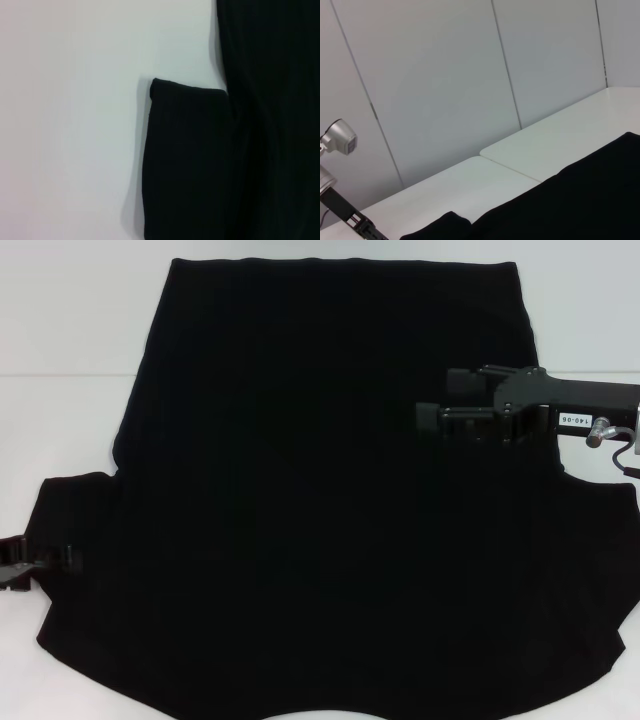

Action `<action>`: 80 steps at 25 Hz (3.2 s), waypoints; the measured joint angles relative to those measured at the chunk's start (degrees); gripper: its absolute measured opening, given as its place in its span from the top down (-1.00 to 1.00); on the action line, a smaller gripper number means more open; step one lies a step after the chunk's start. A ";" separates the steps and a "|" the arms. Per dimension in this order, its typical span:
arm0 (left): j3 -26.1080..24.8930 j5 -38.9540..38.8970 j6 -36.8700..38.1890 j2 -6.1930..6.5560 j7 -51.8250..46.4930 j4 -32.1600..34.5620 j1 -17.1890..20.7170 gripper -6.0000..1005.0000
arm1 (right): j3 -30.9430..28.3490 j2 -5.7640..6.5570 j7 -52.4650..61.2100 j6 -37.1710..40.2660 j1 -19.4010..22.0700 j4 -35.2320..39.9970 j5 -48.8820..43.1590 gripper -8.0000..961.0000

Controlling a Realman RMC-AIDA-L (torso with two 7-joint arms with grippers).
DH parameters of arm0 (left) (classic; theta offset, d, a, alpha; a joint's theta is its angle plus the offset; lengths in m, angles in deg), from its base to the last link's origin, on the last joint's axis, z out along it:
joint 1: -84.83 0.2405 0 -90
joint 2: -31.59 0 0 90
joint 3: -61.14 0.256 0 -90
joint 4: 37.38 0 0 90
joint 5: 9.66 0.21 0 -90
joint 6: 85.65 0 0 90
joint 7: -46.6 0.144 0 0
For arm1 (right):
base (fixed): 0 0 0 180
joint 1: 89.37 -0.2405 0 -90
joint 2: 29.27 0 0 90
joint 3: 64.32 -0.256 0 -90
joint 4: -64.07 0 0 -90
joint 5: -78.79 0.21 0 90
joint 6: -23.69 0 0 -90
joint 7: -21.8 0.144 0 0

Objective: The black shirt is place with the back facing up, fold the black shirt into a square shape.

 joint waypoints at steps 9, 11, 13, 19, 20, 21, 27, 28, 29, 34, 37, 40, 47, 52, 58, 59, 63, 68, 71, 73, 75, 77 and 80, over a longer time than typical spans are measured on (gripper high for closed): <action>0.00 0.08 -0.56 -0.09 0.11 0.00 0.32 -0.74 | 0.00 0.00 0.00 0.05 0.00 0.04 0.02 -0.93; 0.00 0.09 -0.56 -0.09 0.16 0.00 0.34 -0.74 | 0.00 0.00 0.00 0.16 0.04 0.05 0.33 -0.93; -0.01 0.09 -0.56 -0.09 0.21 -0.01 0.34 -0.74 | 0.00 0.00 0.00 0.28 0.14 0.04 0.62 -0.93; 0.36 0.09 -0.74 -0.07 0.33 -0.82 0.01 -0.74 | 0.00 0.00 0.00 0.22 0.27 0.04 0.76 -0.93; 0.43 0.09 -0.86 -0.06 0.34 -0.95 -0.06 -0.74 | 0.00 0.00 0.00 0.18 0.26 0.04 0.76 -0.93; 0.51 0.09 -0.98 -0.04 0.34 -1.10 -0.15 -0.74 | 0.00 0.00 0.00 0.15 0.27 0.05 0.77 -0.93; 1.39 0.08 -1.12 -0.01 0.32 -1.30 -0.73 -0.74 | 0.00 0.00 0.00 0.15 0.24 0.04 0.80 -0.93; 1.49 0.05 -1.12 0.00 0.34 -1.30 -0.84 -0.74 | 0.00 0.00 0.00 0.14 0.23 0.04 0.80 -0.93; 1.64 -0.01 -1.12 0.00 0.39 -1.31 -0.94 -0.74 | 0.00 0.00 0.00 0.15 0.22 0.04 0.80 -0.93; 2.02 -0.22 -1.46 0.00 0.50 -1.32 -1.40 -0.74 | 0.00 0.00 0.00 0.15 0.18 0.04 0.89 -0.93; 2.10 -0.41 -1.79 0.00 0.54 -1.32 -1.61 -0.72 | 0.00 -0.01 -0.05 0.08 0.31 0.01 1.20 -0.93; 3.34 -0.46 -2.33 -0.02 0.58 -1.33 -1.74 -0.71 | 0.00 -0.07 -0.06 0.12 0.38 0.00 1.31 -0.93; 6.21 -0.34 -6.12 -0.30 0.63 -2.02 -1.98 -0.33 | 0.00 -0.18 -0.15 0.18 0.45 0.01 1.33 -0.93; 6.41 -0.40 -7.25 -0.35 0.63 -1.95 -1.93 -0.02 | 0.00 -0.26 -0.27 0.35 0.59 0.04 1.54 -0.93; 6.41 -0.17 -8.17 -0.37 0.63 -1.95 -1.91 0.49 | 0.00 -0.35 -0.47 0.40 0.69 0.05 2.07 -0.93; 6.41 -0.21 -8.23 -0.40 0.63 -1.92 -1.89 0.58 | 0.00 -0.35 -0.49 0.41 0.71 0.05 2.09 -0.93; 6.41 -0.13 -8.30 -0.45 0.62 -1.78 -1.84 0.79 | 0.00 -0.36 -0.54 0.40 0.79 0.04 2.12 -0.93; 6.38 -0.11 -8.81 -0.45 0.62 -1.64 -1.78 0.99 | -0.01 -0.40 -0.60 0.16 0.79 -0.19 2.12 -0.93; 5.93 -0.12 -10.21 -0.45 0.57 -1.53 -1.48 0.99 | -0.11 -0.48 -0.63 -0.01 0.79 -0.31 2.12 -0.93; 5.40 -0.12 -11.74 -0.38 0.55 -1.42 -1.27 0.99 | -0.20 -0.58 -0.68 -0.10 0.79 -0.32 2.15 -0.93; 5.13 -0.08 -12.92 -0.26 0.55 -1.37 -1.24 0.99 | -0.30 -0.67 -0.70 -0.14 0.79 -0.34 2.20 -0.93; 5.11 -0.07 -13.85 -0.14 0.54 -1.17 -1.24 0.99 | -0.45 -0.76 -0.71 -0.17 0.80 -0.38 2.27 -0.93; 5.10 -0.05 -15.06 -0.02 0.54 -0.88 -1.40 0.99 | -0.56 -0.92 -0.82 -0.18 0.80 -0.45 2.65 -0.93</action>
